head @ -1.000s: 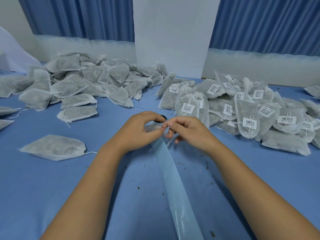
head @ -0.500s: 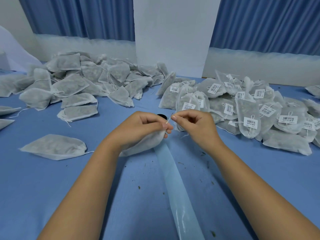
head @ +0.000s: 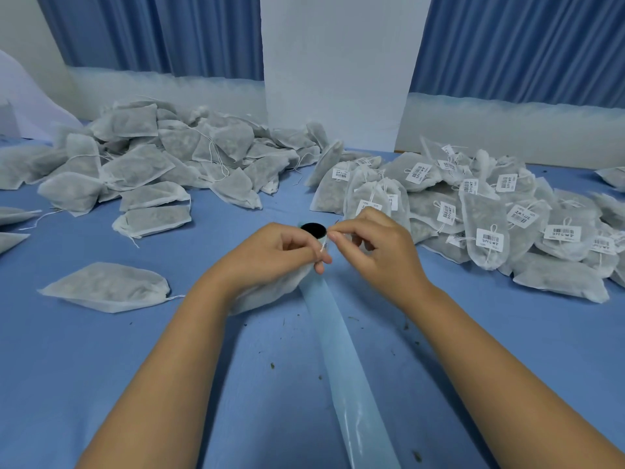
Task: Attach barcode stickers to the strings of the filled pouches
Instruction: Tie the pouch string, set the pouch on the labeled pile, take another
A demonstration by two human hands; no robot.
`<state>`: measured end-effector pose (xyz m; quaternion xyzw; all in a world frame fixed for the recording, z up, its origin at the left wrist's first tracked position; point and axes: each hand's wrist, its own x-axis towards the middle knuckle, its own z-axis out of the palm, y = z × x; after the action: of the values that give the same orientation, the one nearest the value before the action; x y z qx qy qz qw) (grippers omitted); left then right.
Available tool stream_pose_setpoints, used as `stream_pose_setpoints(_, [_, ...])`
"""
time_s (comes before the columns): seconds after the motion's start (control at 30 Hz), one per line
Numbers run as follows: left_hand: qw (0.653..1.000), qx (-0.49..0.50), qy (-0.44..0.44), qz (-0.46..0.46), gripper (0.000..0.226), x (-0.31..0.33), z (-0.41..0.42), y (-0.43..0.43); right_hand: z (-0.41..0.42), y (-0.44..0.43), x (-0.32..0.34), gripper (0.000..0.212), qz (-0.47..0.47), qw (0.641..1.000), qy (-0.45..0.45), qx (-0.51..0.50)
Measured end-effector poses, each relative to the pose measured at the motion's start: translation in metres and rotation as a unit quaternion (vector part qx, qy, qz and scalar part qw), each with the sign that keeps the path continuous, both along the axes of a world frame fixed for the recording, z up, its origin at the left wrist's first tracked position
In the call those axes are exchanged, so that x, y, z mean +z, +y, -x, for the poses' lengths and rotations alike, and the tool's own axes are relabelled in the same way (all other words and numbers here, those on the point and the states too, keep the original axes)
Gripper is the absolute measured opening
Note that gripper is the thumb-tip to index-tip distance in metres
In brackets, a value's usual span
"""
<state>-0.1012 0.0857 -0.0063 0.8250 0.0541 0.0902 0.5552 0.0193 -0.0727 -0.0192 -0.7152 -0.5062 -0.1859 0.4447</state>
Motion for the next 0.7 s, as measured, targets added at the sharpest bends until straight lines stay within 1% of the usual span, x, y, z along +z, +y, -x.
stream_pose_setpoints(0.07, [1.0,-0.007,0.009,-0.005,0.024,0.003,-0.001,-0.002,-0.001,0.001,-0.001,0.009,-0.004,0.998,0.063,0.022])
stream_pose_setpoints(0.1, [1.0,-0.01,0.01,0.0,0.024,0.004,-0.001,-0.003,-0.001,0.003,-0.001,0.01,0.01,0.994,0.104,0.039])
stream_pose_setpoints(0.17, [0.999,-0.017,0.007,0.029,0.022,0.004,0.0,-0.003,0.0,0.005,-0.003,0.017,0.073,0.982,0.165,0.058])
stream_pose_setpoints(0.2, [0.999,-0.017,0.004,0.045,0.021,0.004,0.0,-0.003,0.0,0.006,-0.005,0.024,0.099,0.978,0.177,0.057])
stream_pose_setpoints(0.23, [0.998,-0.013,0.0,0.057,0.02,0.004,0.0,-0.003,0.0,0.006,-0.005,0.03,0.105,0.976,0.182,0.053])
stream_pose_setpoints(0.27, [0.998,-0.008,-0.005,0.063,0.019,0.004,0.0,-0.003,0.001,0.006,-0.005,0.031,0.094,0.976,0.19,0.05])
stream_pose_setpoints(0.33, [0.997,0.003,-0.017,0.072,0.017,0.005,-0.001,-0.001,0.003,0.006,0.0,0.022,0.045,0.972,0.224,0.05])
stream_pose_setpoints(0.4, [0.997,0.013,-0.029,0.071,0.018,0.006,-0.002,0.001,0.003,0.005,0.005,0.015,0.021,0.96,0.27,0.067])
stream_pose_setpoints(0.5, [0.997,0.014,-0.03,0.064,0.023,0.006,-0.002,0.002,0.002,0.004,0.008,0.005,0.056,0.942,0.313,0.107])
stream_pose_setpoints(0.6, [0.998,0.011,-0.026,0.064,0.023,0.006,-0.002,0.0,0.002,0.003,0.007,0.011,0.073,0.926,0.342,0.143])
stream_pose_setpoints(0.7, [0.997,0.017,-0.019,0.071,0.024,0.006,-0.002,-0.001,0.003,0.002,0.007,0.009,0.073,0.916,0.359,0.166])
